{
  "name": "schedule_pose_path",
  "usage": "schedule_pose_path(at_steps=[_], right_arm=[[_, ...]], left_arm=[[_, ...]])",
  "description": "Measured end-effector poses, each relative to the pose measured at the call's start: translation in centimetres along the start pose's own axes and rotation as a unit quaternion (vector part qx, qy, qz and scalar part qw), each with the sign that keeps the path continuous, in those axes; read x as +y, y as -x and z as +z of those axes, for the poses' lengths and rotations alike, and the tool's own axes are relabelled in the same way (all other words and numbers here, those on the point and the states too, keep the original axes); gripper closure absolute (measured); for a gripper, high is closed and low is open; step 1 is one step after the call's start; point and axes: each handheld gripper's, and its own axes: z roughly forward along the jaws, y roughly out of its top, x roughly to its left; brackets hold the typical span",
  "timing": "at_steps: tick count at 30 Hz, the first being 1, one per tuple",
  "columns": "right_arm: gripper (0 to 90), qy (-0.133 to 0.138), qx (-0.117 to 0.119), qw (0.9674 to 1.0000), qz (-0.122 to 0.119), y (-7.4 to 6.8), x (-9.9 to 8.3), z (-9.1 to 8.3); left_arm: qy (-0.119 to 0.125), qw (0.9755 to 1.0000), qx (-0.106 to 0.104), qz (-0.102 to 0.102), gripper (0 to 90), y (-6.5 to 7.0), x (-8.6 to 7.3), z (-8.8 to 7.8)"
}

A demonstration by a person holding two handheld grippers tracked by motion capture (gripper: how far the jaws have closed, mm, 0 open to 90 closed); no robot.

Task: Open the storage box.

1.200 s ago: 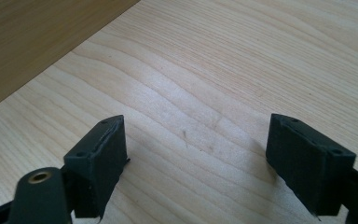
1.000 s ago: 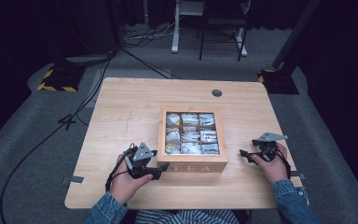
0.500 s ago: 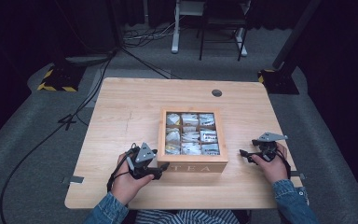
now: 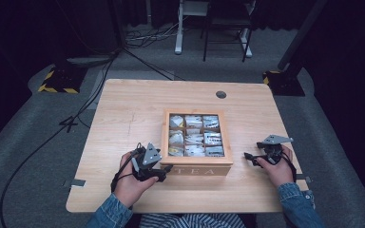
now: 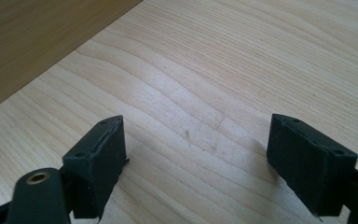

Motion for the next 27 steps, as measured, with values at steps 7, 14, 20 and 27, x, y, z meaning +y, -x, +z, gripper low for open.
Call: schedule_pose_path(at_steps=[7, 14, 20, 27], right_arm=[[20.0, 0.001, 0.001, 1.0000, 0.001, 0.0, 0.0, 0.0], [20.0, 0.001, 0.002, 1.0000, 0.001, 0.0, 0.0, 0.0], [19.9, 0.000, -0.001, 1.0000, 0.001, 0.0, 0.0, 0.0], [19.9, 0.000, -0.001, 1.0000, 0.001, 0.0, 0.0, 0.0]], left_arm=[[0.020, 0.9998, 0.001, 0.004, 28.8, -0.2, 0.7, -0.7], [0.031, 0.9995, 0.002, 0.008, 28.4, -0.5, 1.3, -1.1], [0.056, 0.9983, 0.001, 0.013, 28.1, -1.2, 2.8, -1.9], [0.064, 0.9979, 0.000, 0.012, 28.3, -1.7, 3.8, -2.4]])
